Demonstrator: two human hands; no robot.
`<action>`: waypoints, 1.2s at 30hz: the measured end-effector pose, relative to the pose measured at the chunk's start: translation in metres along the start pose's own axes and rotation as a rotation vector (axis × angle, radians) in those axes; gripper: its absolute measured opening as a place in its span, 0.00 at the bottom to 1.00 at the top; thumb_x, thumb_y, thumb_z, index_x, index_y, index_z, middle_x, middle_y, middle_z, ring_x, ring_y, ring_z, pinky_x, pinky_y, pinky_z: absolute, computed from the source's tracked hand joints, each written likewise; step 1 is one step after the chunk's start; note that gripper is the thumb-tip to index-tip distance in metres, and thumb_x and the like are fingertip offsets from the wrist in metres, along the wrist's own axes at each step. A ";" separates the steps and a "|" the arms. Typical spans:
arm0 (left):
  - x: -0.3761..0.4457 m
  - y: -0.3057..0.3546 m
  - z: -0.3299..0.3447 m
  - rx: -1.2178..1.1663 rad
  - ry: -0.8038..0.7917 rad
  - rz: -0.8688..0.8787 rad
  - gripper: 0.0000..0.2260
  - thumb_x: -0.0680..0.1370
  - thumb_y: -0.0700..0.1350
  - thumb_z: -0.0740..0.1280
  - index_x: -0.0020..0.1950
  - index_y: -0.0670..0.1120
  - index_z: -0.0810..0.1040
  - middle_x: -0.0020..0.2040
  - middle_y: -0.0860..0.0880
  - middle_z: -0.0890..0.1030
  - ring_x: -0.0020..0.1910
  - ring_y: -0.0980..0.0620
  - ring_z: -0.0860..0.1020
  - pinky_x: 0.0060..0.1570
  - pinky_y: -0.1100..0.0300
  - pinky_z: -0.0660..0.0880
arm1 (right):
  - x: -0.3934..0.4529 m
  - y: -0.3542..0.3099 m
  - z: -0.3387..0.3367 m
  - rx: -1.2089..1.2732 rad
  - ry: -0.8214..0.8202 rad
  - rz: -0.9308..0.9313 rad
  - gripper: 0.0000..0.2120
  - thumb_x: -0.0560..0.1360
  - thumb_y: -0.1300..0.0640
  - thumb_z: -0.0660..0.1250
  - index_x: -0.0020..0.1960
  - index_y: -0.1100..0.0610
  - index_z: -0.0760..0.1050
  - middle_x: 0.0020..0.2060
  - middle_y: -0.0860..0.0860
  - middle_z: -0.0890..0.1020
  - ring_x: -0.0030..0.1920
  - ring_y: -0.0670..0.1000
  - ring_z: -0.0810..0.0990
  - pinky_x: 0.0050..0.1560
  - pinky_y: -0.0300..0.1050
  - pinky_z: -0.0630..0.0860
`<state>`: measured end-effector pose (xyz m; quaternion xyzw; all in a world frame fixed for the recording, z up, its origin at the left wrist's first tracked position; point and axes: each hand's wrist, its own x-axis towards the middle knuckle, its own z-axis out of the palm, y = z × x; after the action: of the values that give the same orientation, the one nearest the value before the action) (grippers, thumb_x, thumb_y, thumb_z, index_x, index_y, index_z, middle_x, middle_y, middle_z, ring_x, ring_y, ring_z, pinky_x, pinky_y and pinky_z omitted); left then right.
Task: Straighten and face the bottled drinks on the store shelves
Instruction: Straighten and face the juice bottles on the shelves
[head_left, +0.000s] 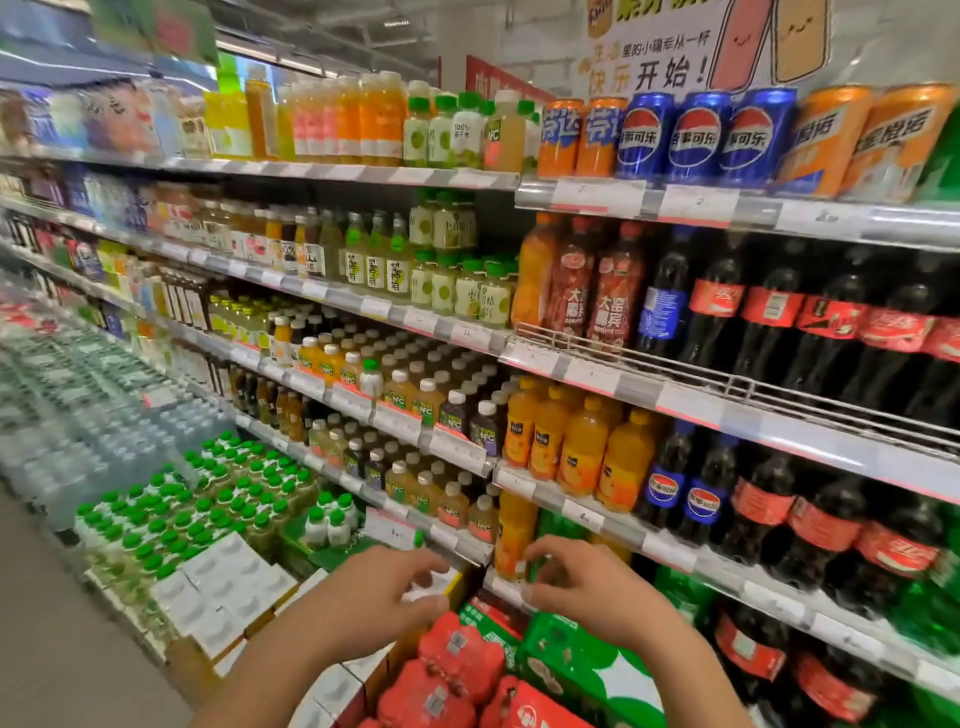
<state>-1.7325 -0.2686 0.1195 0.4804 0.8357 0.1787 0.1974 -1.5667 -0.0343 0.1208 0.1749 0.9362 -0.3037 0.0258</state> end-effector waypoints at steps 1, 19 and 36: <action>0.011 -0.005 -0.009 0.005 -0.007 0.002 0.22 0.78 0.67 0.61 0.71 0.64 0.71 0.63 0.61 0.78 0.59 0.63 0.77 0.61 0.58 0.75 | 0.013 -0.001 -0.004 0.015 0.011 0.009 0.19 0.76 0.39 0.68 0.65 0.42 0.74 0.53 0.41 0.81 0.50 0.42 0.80 0.46 0.38 0.76; 0.179 -0.054 -0.124 0.103 0.046 0.166 0.22 0.80 0.63 0.62 0.73 0.61 0.71 0.66 0.60 0.78 0.61 0.62 0.76 0.60 0.61 0.75 | 0.163 -0.025 -0.063 0.027 0.122 0.085 0.22 0.76 0.38 0.70 0.68 0.39 0.72 0.57 0.38 0.80 0.53 0.39 0.80 0.56 0.40 0.80; 0.309 -0.067 -0.361 0.292 0.550 0.701 0.20 0.80 0.57 0.64 0.71 0.55 0.74 0.69 0.57 0.76 0.68 0.56 0.72 0.69 0.53 0.71 | 0.275 -0.140 -0.196 -0.133 0.546 0.050 0.18 0.78 0.40 0.69 0.65 0.43 0.76 0.55 0.40 0.82 0.54 0.40 0.80 0.57 0.44 0.80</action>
<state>-2.1045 -0.0700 0.3479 0.6912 0.6608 0.2356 -0.1732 -1.8609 0.0590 0.3167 0.2711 0.9218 -0.1824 -0.2084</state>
